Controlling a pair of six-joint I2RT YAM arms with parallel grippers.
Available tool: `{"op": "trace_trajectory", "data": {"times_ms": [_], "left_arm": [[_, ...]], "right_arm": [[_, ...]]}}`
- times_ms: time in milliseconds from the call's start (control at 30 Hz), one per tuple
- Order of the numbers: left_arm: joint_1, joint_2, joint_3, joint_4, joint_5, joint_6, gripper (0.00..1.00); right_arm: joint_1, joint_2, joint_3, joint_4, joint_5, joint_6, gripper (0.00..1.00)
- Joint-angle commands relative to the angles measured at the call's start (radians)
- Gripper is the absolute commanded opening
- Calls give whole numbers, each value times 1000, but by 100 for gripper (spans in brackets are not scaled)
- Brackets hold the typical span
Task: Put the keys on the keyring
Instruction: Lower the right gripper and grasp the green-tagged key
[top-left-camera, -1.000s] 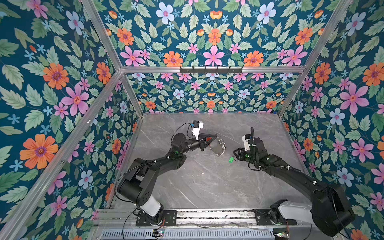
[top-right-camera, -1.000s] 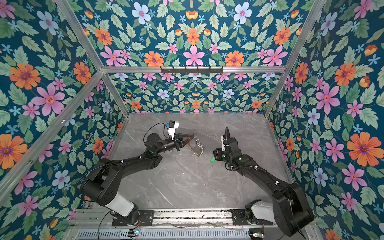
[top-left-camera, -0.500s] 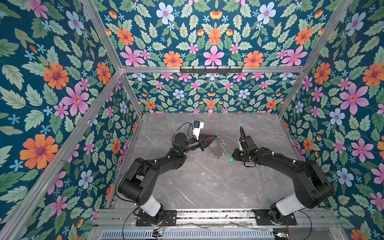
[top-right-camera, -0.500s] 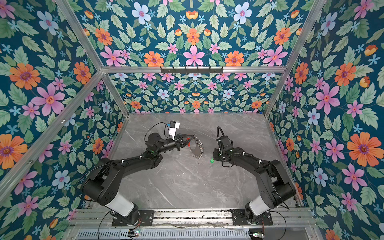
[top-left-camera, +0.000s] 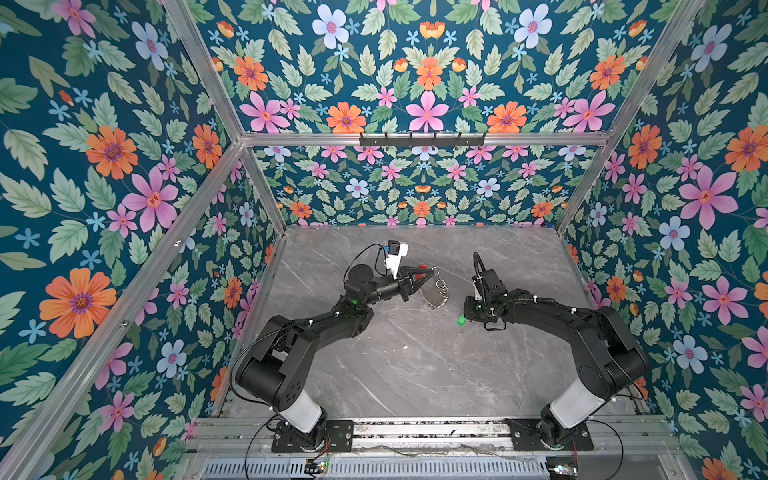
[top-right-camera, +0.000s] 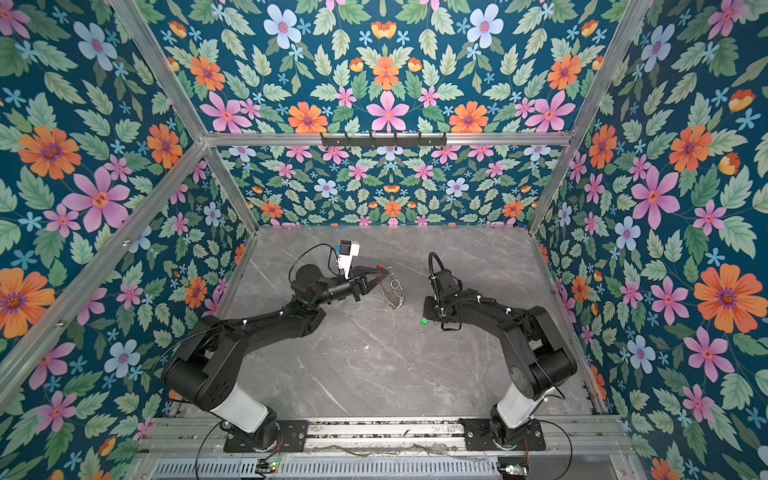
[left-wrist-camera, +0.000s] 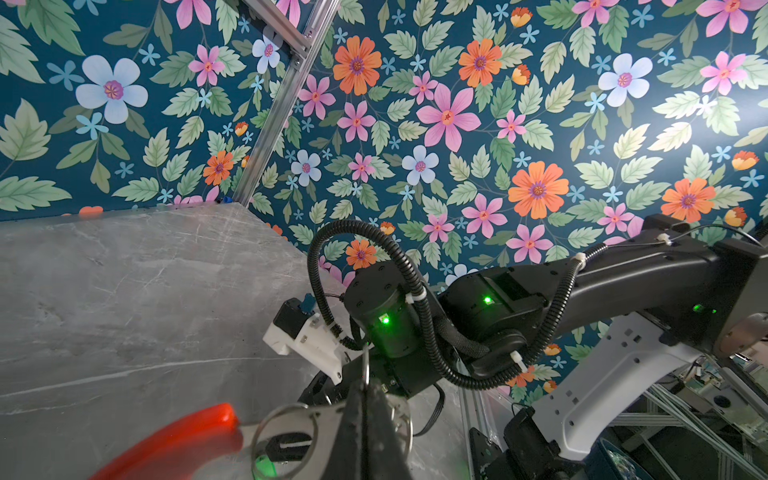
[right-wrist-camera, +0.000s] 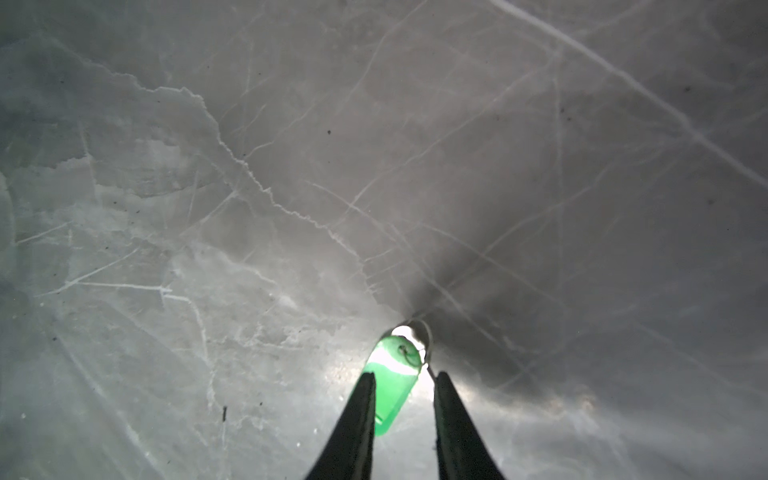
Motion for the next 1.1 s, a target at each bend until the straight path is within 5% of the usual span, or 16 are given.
{"op": "trace_trajectory", "data": {"times_ms": [0,533,800,1067], "left_arm": [[-1,-1,9,16,10,14,0],[-1,1,16,8,11,14,0],[-1,1,10,8,11,18,0],[-1,-38,0,-56,-10,84,0]], "right_arm": [[-7,20,3,-6,2,19,26],[-19,64,17,37,-54,43,14],[-19,46,19,23,-38,32,0],[-19,-152,18,-24,-60,-98,0]]}}
